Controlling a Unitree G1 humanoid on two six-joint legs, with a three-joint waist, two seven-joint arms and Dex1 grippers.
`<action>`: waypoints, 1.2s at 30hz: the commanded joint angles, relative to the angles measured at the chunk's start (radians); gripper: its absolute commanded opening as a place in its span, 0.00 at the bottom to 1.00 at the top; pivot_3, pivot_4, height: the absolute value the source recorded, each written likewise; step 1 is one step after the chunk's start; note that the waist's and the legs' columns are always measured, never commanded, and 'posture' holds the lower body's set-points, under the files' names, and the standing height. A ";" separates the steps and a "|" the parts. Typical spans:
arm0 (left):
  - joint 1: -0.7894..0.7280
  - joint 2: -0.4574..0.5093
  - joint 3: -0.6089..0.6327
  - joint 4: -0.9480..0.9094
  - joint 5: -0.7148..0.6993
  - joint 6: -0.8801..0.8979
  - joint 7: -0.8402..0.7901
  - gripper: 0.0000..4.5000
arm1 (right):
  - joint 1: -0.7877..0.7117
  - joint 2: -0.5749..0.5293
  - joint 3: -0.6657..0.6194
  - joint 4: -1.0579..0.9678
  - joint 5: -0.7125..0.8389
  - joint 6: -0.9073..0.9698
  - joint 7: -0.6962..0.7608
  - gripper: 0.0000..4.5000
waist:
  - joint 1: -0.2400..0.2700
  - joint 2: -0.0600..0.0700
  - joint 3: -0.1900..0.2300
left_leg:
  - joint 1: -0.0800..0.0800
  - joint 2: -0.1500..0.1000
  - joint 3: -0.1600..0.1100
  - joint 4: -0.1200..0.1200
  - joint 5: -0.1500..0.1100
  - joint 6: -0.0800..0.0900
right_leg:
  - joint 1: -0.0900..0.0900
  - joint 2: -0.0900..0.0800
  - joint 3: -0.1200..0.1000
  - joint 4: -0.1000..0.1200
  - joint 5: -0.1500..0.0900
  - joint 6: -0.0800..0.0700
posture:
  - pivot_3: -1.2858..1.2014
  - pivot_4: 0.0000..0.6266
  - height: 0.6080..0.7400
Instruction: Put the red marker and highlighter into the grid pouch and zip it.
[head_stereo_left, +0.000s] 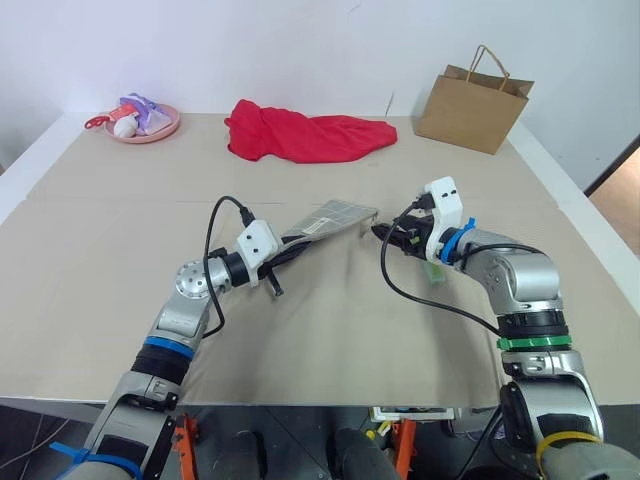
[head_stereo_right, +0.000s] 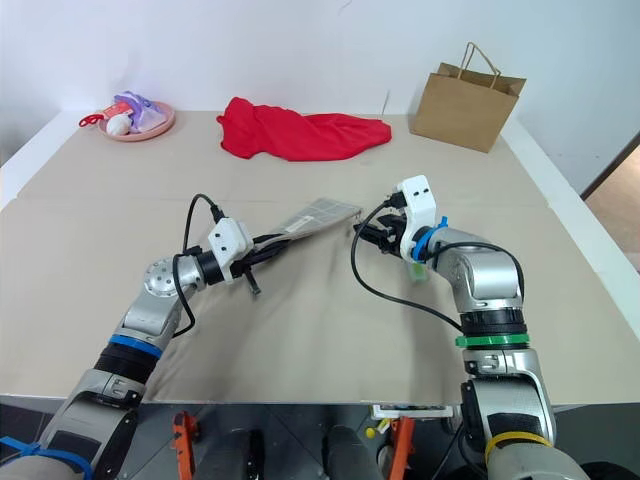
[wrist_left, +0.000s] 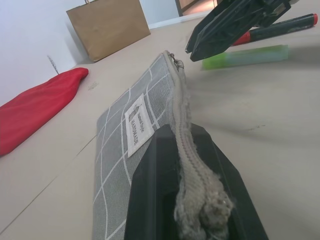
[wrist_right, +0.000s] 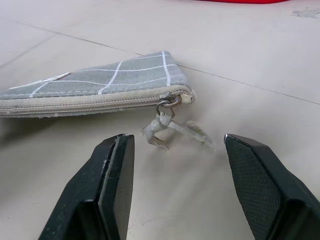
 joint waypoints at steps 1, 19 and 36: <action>0.006 -0.001 0.009 -0.046 -0.008 -0.003 0.000 0.00 | -0.044 0.019 0.005 0.008 -0.004 -0.039 0.005 0.70 | -0.001 0.000 0.000 | 0.000 0.000 0.000 0.000 0.000 0.000 | 0.000 0.000 0.000 0.000 0.000 0.000 | 0.52 0.24 1.00; 0.035 0.001 0.013 -0.087 -0.012 0.021 0.006 0.00 | -0.080 0.040 0.043 0.100 -0.042 -0.102 0.060 0.22 | 0.001 0.000 0.000 | 0.000 0.000 0.000 0.000 0.000 0.000 | 0.000 0.000 0.000 0.000 0.000 0.000 | 0.52 0.24 1.00; 0.031 -0.012 0.009 -0.082 -0.011 0.020 0.008 0.00 | 0.010 -0.025 0.186 -0.147 -0.040 -0.060 0.226 0.00 | 0.001 0.000 0.000 | 0.000 0.000 0.000 0.000 0.000 0.000 | 0.000 0.000 0.000 0.000 0.000 0.000 | 0.52 0.24 1.00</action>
